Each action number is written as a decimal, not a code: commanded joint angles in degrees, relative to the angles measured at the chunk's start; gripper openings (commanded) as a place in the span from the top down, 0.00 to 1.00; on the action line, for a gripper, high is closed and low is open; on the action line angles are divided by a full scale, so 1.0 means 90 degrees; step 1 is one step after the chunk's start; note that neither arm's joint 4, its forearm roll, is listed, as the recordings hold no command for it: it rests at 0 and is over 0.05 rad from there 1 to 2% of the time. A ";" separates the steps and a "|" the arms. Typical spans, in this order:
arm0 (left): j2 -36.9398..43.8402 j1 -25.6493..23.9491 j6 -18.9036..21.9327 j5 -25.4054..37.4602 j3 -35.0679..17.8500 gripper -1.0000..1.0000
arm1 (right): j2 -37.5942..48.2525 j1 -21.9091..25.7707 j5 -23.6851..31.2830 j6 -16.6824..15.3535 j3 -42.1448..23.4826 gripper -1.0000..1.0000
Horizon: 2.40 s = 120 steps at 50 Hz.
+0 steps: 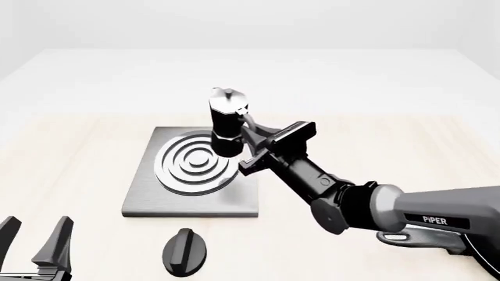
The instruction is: Put the moka pot on the stove.
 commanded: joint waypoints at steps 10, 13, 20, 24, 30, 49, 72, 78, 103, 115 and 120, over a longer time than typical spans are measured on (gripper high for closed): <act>0.0000 0.0000 0.0000 0.0000 0.0000 0.00 | 0.0700 -0.0002 -0.0073 0.0117 -0.0845 1.00; 0.0000 0.0000 0.0000 0.0000 0.0000 0.00 | 0.0837 0.0013 -0.0070 0.0129 -0.0996 1.00; 0.0000 0.0000 0.0000 0.0000 0.0000 0.00 | 0.1034 0.0040 -0.0039 0.0143 -0.1248 1.00; 0.0000 0.0000 0.0000 0.0000 0.0000 0.00 | 0.1137 0.0083 -0.0027 0.0157 -0.1359 1.00; 0.0000 0.0000 0.0000 0.0000 0.0000 0.00 | 0.1197 0.0177 -0.0017 0.0181 -0.1450 1.00; 0.0000 0.0000 0.0000 0.0000 0.0000 0.00 | 0.1666 0.0326 -0.0006 0.0264 -0.1739 1.00; 0.0000 0.0000 0.0000 0.0000 0.0000 0.00 | 0.1993 0.0436 0.0059 0.0289 -0.1910 1.00; 0.0000 0.0000 0.0000 0.0000 0.0000 0.00 | 0.2027 0.0438 0.0090 0.0261 -0.1934 1.00; 0.0000 0.0000 0.0000 0.0000 0.0000 0.00 | 0.2192 0.0466 0.0237 0.0100 -0.2092 1.00; 0.0000 0.0000 0.0000 0.0000 0.0000 0.00 | 0.2275 0.0456 0.0283 0.0095 -0.2163 1.00; 0.0000 0.0000 0.0000 0.0000 0.0000 0.00 | 0.2285 0.0468 0.0290 0.0101 -0.2161 1.00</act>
